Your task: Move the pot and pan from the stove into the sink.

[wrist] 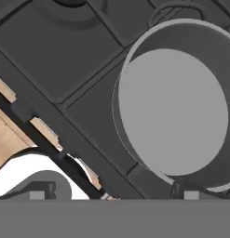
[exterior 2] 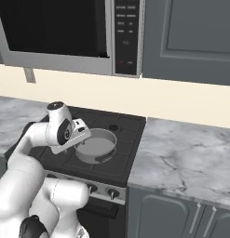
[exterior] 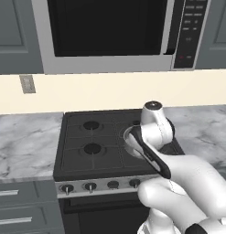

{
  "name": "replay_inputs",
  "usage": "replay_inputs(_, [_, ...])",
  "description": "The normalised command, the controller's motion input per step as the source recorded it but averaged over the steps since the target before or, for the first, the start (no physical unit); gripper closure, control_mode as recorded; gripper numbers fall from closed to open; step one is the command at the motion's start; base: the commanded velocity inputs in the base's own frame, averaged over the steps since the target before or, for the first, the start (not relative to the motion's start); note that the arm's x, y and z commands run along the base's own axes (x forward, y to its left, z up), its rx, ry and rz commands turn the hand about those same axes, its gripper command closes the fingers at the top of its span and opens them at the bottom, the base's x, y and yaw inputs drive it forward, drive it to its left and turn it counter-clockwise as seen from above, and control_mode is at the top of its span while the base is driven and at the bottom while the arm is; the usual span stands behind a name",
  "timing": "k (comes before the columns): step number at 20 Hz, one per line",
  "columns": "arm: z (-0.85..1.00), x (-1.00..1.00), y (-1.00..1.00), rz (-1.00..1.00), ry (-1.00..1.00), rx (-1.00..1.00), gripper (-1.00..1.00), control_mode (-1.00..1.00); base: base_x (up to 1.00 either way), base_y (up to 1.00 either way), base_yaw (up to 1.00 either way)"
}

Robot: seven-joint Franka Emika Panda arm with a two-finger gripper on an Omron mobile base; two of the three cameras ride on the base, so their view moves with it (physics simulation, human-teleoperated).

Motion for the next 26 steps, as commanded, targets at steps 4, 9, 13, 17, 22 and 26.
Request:
replay_inputs(4, [-0.33,0.25,0.24,0.05,0.03,0.00,-1.00,-1.00,0.00,0.00,0.00])
replay_inputs(9, [-0.37,0.31,0.21,0.05,0.03,-0.01,-1.00,-1.00,0.00,0.00,0.00])
replay_inputs(13, [-0.41,0.30,0.07,0.05,0.03,0.00,-1.00,-1.00,0.00,0.00,0.00])
replay_inputs(17, [-0.28,0.45,0.00,0.07,0.01,0.00,-1.00,-1.00,0.00,0.00,0.00])
replay_inputs(22, [-0.05,0.51,-0.13,0.10,0.01,0.04,-1.00,-1.00,0.00,0.00,0.00])
replay_inputs(26, [-0.02,0.02,0.00,0.02,0.00,0.00,-1.00,-1.00,0.00,0.00,0.00])
